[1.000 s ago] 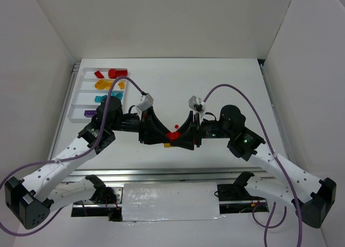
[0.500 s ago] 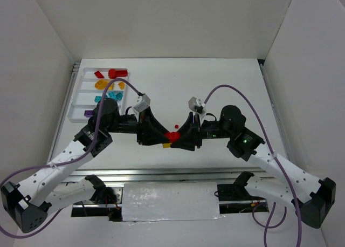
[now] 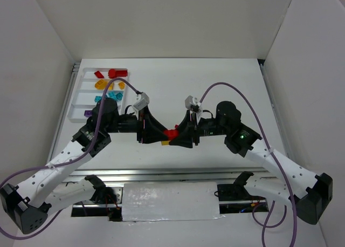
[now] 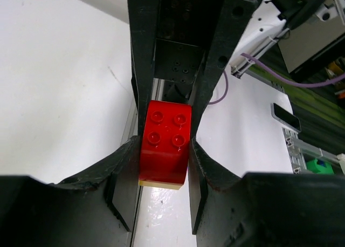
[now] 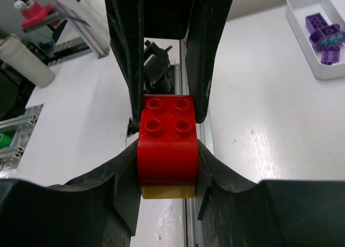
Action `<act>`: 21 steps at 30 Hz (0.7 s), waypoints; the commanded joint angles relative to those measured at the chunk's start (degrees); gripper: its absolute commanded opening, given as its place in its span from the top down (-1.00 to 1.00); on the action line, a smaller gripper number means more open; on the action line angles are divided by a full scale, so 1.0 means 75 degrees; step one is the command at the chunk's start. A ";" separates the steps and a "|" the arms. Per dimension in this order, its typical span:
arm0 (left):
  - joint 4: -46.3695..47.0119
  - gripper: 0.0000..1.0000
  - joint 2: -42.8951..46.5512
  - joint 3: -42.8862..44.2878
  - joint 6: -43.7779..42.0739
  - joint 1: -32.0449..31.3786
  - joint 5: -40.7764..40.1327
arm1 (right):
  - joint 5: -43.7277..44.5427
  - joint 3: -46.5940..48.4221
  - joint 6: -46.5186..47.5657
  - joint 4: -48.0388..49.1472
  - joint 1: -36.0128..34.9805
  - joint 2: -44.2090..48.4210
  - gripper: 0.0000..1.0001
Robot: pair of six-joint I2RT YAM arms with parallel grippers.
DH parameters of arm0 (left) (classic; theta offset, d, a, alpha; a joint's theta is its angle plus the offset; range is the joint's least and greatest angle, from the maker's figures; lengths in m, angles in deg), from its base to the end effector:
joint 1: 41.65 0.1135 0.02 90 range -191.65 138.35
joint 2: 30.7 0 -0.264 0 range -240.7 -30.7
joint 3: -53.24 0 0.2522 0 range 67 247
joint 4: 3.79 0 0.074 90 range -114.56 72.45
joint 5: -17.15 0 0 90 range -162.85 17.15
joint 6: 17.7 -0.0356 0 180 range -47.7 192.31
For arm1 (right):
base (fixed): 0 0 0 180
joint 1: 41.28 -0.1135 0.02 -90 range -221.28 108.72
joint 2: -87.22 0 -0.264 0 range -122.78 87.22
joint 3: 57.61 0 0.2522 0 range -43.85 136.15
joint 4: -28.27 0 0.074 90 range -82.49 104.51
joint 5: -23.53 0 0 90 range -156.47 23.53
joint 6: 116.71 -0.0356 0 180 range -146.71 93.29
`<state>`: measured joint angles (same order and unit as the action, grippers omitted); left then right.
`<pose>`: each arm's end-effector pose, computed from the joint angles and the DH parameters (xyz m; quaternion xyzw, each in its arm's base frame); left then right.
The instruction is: Sort the legos into containers by color
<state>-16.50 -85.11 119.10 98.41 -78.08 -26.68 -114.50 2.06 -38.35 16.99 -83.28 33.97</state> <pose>0.1555 -0.1467 0.3761 0.3322 0.6303 -0.5735 0.4044 0.1384 0.1603 0.3449 -0.4419 0.5771 0.5463 0.4162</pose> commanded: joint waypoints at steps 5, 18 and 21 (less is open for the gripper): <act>0.0807 1.00 -0.0116 0.1280 0.0878 0.0813 -0.0895 | 0.0122 0.0429 0.1330 -0.1796 -0.0061 -0.0599 1.00; -0.0684 1.00 -0.0899 0.1903 0.1602 0.2673 -0.1859 | 0.2045 -0.0016 0.0661 -0.1175 -0.0072 0.0033 1.00; -0.0294 1.00 -0.1030 0.1644 0.1956 0.2993 -0.1758 | 0.2185 -0.0133 0.0556 -0.1046 -0.0049 0.0209 1.00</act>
<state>-20.60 -91.34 132.32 108.99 -57.47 -38.77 -100.75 1.30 -33.28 8.03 -83.41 32.72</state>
